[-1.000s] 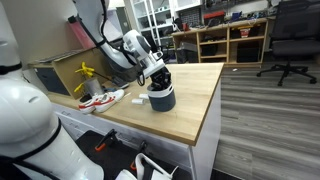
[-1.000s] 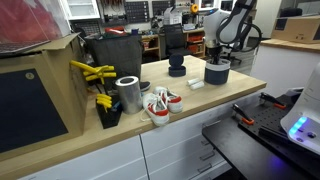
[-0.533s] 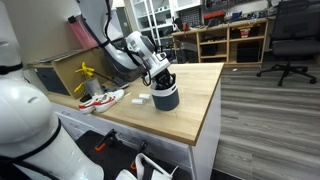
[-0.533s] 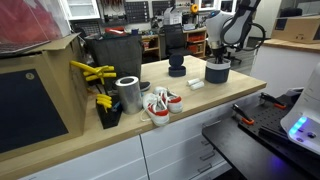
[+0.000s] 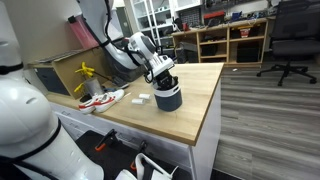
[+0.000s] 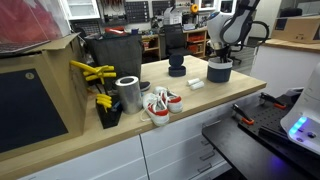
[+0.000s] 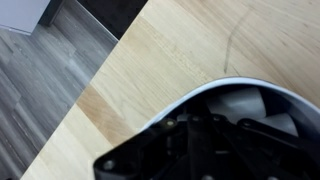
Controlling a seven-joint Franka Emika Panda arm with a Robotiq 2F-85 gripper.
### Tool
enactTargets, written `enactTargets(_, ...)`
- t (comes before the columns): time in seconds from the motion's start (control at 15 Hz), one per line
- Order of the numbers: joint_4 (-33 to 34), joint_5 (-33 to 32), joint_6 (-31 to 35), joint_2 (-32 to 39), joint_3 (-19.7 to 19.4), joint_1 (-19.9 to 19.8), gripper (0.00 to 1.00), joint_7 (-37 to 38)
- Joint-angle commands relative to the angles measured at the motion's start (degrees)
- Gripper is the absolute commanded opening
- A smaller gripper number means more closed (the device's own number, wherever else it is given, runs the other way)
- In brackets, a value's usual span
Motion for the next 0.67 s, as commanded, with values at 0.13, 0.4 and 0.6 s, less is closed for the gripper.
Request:
enactTargets(0.13,-0.52,5.81,-0.70,-2.34,1.47,-0.97,0.00,-3.07)
enactTargets(0.4,-0.71,11.39,-1.10,-3.75,2.19,-1.00,0.00,-7.52)
enactTargets(0.6,-0.30,15.61,-1.21,-5.28,2.52,-0.96,0.00,-9.10)
